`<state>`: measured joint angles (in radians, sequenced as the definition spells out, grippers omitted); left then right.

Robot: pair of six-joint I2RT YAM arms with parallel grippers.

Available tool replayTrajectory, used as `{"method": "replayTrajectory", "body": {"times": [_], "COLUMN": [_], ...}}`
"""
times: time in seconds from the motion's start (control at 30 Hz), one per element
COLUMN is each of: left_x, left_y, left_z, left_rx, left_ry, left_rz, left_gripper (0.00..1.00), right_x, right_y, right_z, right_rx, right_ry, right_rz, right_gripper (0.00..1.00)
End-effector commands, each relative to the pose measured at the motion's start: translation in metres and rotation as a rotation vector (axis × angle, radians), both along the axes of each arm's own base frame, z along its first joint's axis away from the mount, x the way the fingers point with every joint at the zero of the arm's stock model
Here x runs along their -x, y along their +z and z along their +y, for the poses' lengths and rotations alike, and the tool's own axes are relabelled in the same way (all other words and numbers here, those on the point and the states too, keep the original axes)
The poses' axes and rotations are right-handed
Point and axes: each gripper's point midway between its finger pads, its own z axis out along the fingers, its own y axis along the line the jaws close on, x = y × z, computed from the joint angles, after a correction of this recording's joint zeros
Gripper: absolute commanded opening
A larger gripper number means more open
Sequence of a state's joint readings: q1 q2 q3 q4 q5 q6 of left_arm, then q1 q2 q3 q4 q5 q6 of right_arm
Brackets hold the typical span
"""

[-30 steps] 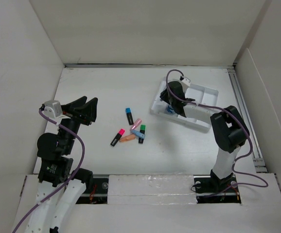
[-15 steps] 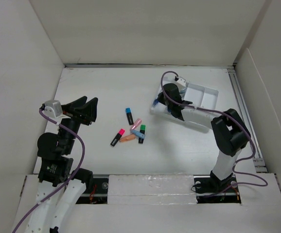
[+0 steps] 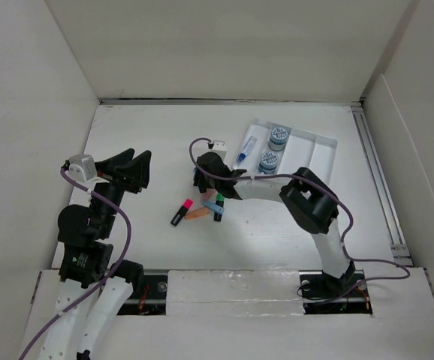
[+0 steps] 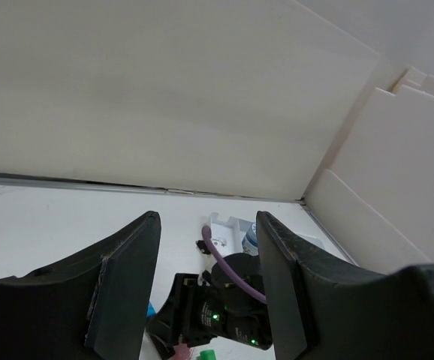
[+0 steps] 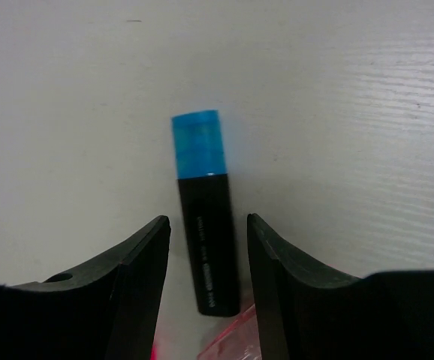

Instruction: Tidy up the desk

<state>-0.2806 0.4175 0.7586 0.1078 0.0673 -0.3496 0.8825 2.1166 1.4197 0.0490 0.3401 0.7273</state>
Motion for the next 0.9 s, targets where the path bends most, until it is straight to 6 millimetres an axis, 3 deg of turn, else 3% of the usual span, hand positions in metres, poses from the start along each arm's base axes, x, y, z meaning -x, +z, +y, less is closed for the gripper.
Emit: {"method": "replayTrajectory", "body": {"times": [0.0, 0.17, 0.27, 0.47, 0.63, 0.67, 0.7, 0.73, 0.87], "left_x": [0.005, 0.006, 0.007, 0.008, 0.008, 0.009, 0.010, 0.010, 0.009], "left_y": [0.017, 0.018, 0.018, 0.019, 0.019, 0.020, 0.020, 0.020, 0.020], "left_z": [0.000, 0.001, 0.000, -0.001, -0.001, -0.001, -0.001, 0.000, -0.001], "left_rx": [0.016, 0.015, 0.015, 0.018, 0.018, 0.020, 0.021, 0.022, 0.020], "left_ry": [-0.005, -0.004, -0.012, -0.017, -0.016, -0.018, -0.018, -0.016, -0.018], "left_rz": [-0.058, -0.062, -0.066, -0.069, -0.067, -0.073, -0.074, -0.076, -0.071], "left_gripper": [0.49, 0.49, 0.49, 0.49, 0.49, 0.49, 0.49, 0.49, 0.49], "right_x": [-0.009, -0.008, -0.006, 0.001, -0.001, 0.002, 0.002, 0.002, 0.001], "right_y": [0.000, -0.015, -0.022, -0.022, -0.026, -0.025, -0.024, -0.023, -0.013], "right_z": [-0.003, 0.000, -0.003, 0.004, 0.004, 0.008, 0.008, 0.008, 0.011], "right_rx": [0.049, 0.127, 0.198, 0.299, 0.330, 0.332, 0.336, 0.335, 0.301], "right_ry": [0.004, -0.003, -0.007, -0.009, -0.008, 0.003, 0.006, 0.008, 0.003], "right_rz": [0.013, 0.024, 0.029, -0.013, -0.006, -0.009, -0.011, -0.011, -0.024], "right_gripper": [0.51, 0.48, 0.40, 0.46, 0.43, 0.40, 0.23, 0.15, 0.09]}}
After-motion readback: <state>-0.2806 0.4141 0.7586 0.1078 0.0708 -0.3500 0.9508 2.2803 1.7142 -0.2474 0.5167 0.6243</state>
